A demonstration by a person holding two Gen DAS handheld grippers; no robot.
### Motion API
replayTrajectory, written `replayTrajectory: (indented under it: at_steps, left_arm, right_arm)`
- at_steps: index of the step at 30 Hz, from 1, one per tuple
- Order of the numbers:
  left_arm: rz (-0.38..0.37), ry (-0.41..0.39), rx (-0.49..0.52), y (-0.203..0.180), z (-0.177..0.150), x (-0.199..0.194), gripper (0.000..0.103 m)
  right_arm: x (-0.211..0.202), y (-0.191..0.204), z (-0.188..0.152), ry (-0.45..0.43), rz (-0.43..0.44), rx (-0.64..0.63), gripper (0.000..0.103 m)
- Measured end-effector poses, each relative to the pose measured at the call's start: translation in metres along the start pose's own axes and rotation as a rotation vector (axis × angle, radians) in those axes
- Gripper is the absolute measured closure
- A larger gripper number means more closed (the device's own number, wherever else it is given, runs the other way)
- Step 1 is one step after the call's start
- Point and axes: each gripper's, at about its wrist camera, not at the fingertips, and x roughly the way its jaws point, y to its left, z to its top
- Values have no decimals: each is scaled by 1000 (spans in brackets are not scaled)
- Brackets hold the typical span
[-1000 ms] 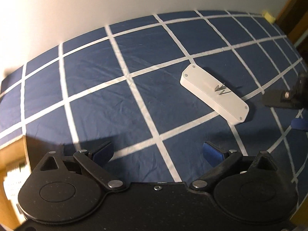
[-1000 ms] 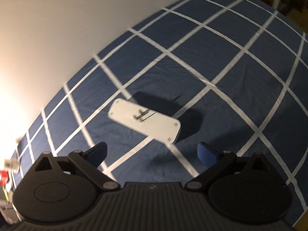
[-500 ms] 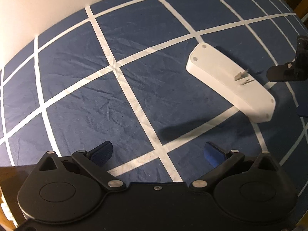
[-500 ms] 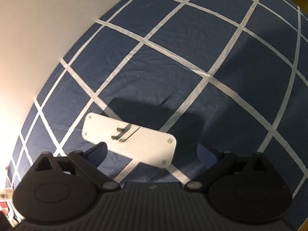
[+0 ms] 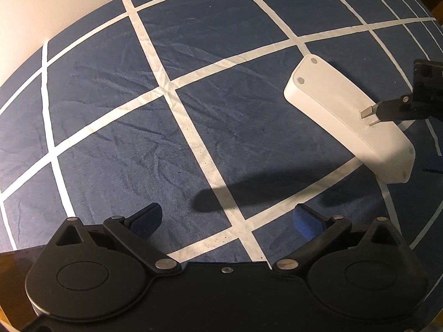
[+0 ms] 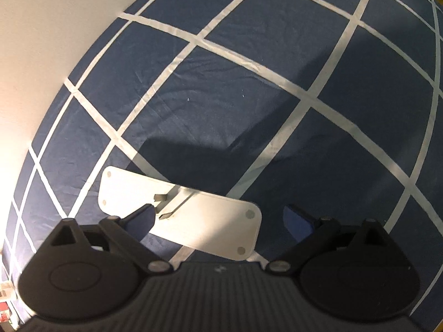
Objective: Organize objects
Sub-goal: 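Position the right tool over the white power strip's flat face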
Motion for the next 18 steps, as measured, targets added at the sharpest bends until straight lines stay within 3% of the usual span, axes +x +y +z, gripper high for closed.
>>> replayTrajectory:
  at_steps: [7, 18]
  left_arm:
    - [1, 5, -1, 4, 1, 0, 1]
    - [3, -1, -21, 6, -3, -9, 1]
  right_arm:
    - [5, 7, 1, -6, 10, -44, 20]
    - [5, 14, -4, -7, 22, -151, 21]
